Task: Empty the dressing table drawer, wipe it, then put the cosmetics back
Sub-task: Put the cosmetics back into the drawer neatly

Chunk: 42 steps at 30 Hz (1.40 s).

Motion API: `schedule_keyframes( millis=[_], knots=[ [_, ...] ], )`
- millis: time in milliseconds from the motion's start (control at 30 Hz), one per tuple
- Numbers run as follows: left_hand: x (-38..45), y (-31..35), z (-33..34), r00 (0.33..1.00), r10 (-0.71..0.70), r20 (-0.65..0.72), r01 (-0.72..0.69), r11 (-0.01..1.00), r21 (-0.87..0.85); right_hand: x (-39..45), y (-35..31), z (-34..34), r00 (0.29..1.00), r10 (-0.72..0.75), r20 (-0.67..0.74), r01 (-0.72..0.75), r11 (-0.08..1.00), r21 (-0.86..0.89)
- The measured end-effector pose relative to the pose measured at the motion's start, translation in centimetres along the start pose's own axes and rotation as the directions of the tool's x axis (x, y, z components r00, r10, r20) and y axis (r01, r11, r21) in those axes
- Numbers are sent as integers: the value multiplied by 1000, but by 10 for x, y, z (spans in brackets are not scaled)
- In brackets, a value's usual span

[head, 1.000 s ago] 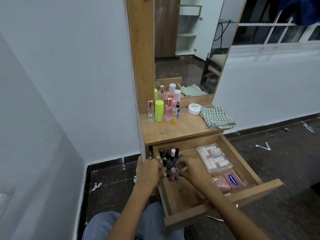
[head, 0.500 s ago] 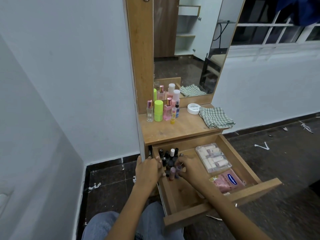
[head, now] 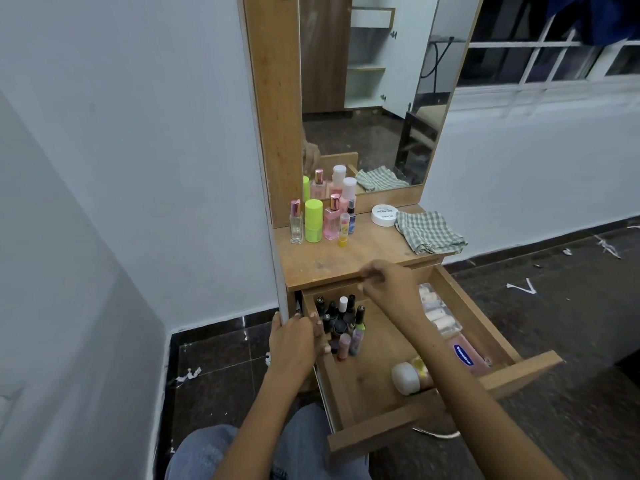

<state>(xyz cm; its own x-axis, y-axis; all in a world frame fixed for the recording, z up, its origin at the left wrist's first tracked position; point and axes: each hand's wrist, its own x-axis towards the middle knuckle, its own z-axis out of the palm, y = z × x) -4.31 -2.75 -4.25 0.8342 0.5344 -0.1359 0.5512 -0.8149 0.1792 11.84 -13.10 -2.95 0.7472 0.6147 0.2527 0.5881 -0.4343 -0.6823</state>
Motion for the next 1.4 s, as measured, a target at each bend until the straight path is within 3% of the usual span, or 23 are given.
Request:
schedule_keyframes(
  millis=[133, 367, 567, 667, 767, 833, 933, 1033, 1400],
  knots=[
    [3, 1, 0, 1000, -19, -3, 19, 1000, -4, 41, -21, 12, 971, 57, -232, -46, 997, 55],
    [4, 3, -7, 999, -36, 25, 35, 999, 32, 89, -42, 43, 931, 147, -335, -165, 986, -25],
    [3, 3, -6, 999, -32, 3, 32, 999, 19, 86, -41, 32, 958, 122, -260, -135, 990, -34],
    [4, 3, -7, 1000, -29, 3, 29, 1000, 7, 58, -34, 9, 992, 114, -59, -109, 990, 88],
    [5, 2, -8, 999, -33, 26, 33, 999, 7, 22, -23, -18, 981, 71, 183, -105, 977, 185],
    [5, 2, -8, 1000, -22, 13, 22, 1000, -2, -1, -7, -25, 956, 62, 286, -100, 988, 121],
    [4, 1, -7, 1000, -1, 11, 1, 1000, -2, -23, 24, -13, 946, 138, 295, -119, 990, -80],
    [6, 0, -6, 1000, 8, 16, -7, 1000, -9, -34, 37, 4, 942, 205, 268, -164, 972, -168],
    [4, -1, -3, 1000, 25, 4, -25, 999, 27, -49, 43, 31, 959, 167, 227, -114, 967, -230]
  ],
)
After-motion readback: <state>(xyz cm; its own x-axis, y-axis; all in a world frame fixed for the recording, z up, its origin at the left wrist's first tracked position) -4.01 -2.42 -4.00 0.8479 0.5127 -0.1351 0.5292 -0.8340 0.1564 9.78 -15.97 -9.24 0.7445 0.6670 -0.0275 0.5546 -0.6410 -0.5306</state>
